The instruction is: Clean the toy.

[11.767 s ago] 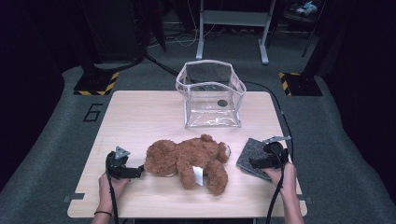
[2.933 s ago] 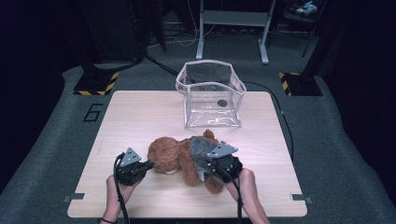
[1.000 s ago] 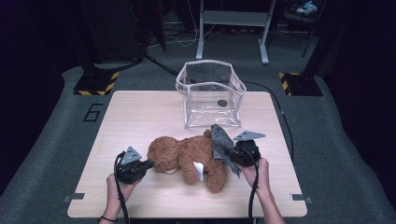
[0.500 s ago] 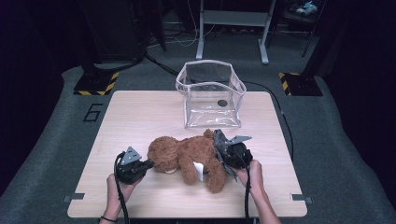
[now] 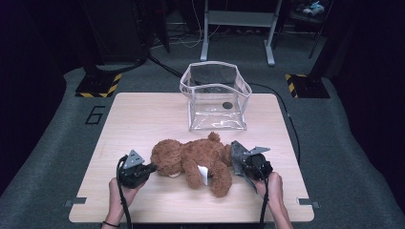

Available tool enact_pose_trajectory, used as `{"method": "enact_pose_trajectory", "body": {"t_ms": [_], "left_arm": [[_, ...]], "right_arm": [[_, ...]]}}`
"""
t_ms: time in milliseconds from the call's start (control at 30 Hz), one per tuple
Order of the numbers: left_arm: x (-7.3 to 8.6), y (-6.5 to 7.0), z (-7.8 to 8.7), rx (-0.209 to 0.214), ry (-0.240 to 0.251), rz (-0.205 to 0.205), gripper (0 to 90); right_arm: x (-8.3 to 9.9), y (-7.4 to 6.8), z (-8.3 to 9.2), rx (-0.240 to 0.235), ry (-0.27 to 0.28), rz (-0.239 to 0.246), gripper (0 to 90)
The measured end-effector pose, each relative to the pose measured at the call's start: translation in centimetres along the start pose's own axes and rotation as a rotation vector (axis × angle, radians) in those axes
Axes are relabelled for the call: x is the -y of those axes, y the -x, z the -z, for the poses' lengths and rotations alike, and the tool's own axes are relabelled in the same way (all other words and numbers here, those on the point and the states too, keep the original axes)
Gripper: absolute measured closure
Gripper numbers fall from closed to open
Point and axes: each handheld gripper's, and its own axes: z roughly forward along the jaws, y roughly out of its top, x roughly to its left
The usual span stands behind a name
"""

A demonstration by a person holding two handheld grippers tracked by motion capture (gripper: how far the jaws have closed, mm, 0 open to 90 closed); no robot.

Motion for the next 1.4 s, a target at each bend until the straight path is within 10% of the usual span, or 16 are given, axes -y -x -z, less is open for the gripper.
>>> {"method": "enact_pose_trajectory", "body": {"t_ms": [267, 500, 800, 1067, 1400], "left_arm": [[-0.1, 0.2, 0.5, -0.002, 0.007, 0.000, 82.9], [-0.9, 1.0, 1.6, 0.019, 0.055, 0.035, 48.2], [-2.0, 6.0, 0.9, 0.097, 0.054, 0.000, 18.7], [-1.5, 9.9, -1.8, 0.174, -0.011, -0.053, 20.2], [-1.0, 10.9, -5.5, 0.179, -0.050, -0.015, 28.4]], "right_arm": [[0.2, 0.4, 1.3, 0.010, 0.025, -0.030, 80.2], [-0.1, 0.5, 1.9, 0.012, 0.039, -0.037, 80.1], [0.1, 0.5, 2.6, 0.023, 0.045, -0.040, 80.0], [0.0, 0.2, 3.3, 0.030, 0.055, -0.036, 80.0], [0.3, 0.3, 3.2, 0.037, 0.052, -0.044, 80.0]]}}
